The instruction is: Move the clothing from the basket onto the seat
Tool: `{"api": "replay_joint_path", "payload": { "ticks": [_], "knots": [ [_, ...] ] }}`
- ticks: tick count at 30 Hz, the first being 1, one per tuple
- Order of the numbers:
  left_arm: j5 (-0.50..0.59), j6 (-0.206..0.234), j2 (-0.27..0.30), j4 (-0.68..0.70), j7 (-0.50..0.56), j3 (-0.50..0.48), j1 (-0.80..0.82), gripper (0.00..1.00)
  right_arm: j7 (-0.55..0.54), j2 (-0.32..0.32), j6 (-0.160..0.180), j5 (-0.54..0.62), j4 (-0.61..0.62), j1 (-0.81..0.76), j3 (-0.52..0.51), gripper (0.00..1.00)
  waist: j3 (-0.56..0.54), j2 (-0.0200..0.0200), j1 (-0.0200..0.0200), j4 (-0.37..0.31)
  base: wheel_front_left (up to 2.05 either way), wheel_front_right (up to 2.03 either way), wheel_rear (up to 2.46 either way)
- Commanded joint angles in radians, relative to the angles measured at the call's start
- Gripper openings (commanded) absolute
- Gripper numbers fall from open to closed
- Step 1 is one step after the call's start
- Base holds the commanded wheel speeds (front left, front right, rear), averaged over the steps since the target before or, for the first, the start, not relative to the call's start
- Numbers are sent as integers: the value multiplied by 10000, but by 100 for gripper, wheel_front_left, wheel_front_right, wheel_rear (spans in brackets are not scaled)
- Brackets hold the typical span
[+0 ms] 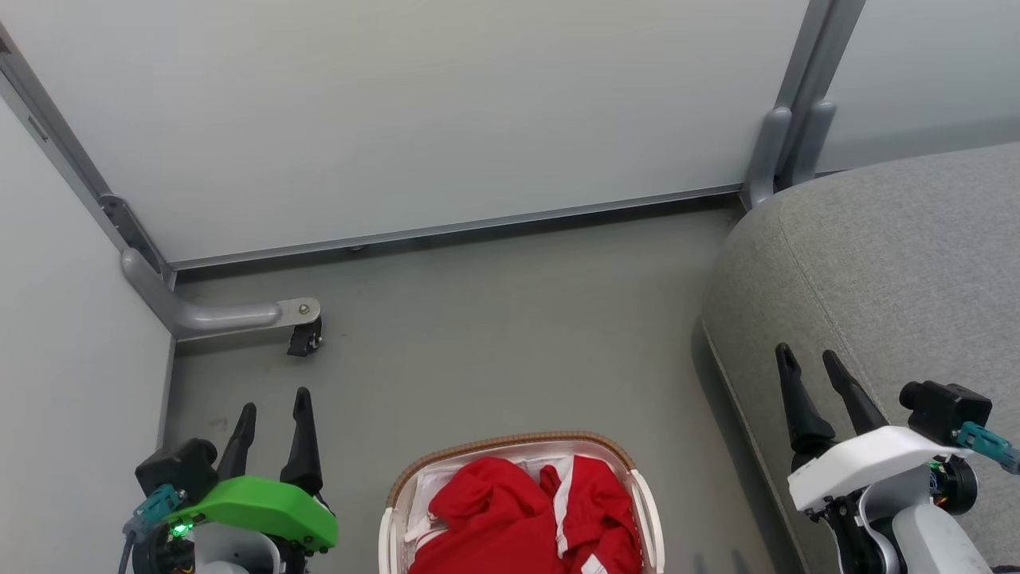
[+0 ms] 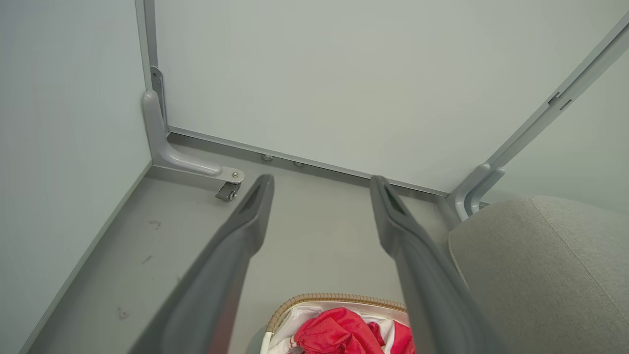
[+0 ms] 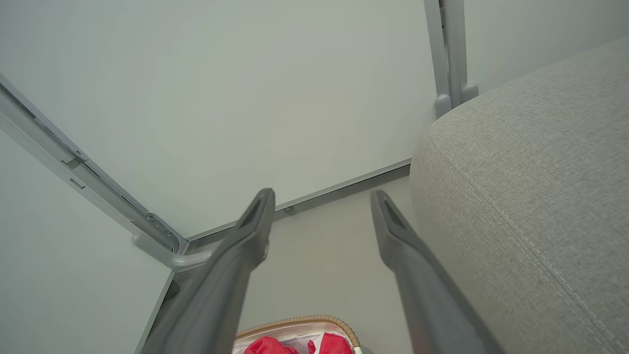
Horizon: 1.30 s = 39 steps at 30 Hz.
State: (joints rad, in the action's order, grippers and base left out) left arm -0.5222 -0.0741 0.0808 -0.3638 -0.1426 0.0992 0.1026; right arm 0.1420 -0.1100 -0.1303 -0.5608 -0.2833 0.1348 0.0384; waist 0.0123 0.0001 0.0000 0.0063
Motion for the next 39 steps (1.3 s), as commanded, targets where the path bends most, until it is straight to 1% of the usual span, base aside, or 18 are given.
{"api": "replay_joint_path", "payload": {
  "ticks": [1,9,14,20,28,32,39],
  "knots": [
    [343,60,26,18,-97,66,129,100,119,-60,-4,322,36,9,43,100,-10,-1,0,3,0,0,0],
    [1058,171,-57,-81,-291,191,8,100,309,-41,-5,1238,-128,-69,35,100,-51,-1,0,-3,0,0,0],
    [1474,301,-97,-140,-408,67,-102,100,428,-40,-5,1799,-360,-150,-164,100,-91,-1,0,-10,0,0,0],
    [1831,357,-138,-217,-558,-244,-219,100,561,25,-4,2374,-510,-224,-537,100,-124,-1,0,-23,0,0,0],
    [2487,189,-194,-454,-718,-420,-373,100,740,28,-5,3030,-588,-240,-578,100,-105,-1,0,-57,0,0,0],
    [2775,-56,-229,-716,-806,-221,-374,100,821,99,-5,3350,-531,-195,-462,100,66,-1,0,-148,0,0,0],
    [3202,-377,-271,-1125,-937,163,240,100,944,204,-4,3923,-198,340,-136,100,1120,-1,0,-601,0,0,0]
  ]
}}
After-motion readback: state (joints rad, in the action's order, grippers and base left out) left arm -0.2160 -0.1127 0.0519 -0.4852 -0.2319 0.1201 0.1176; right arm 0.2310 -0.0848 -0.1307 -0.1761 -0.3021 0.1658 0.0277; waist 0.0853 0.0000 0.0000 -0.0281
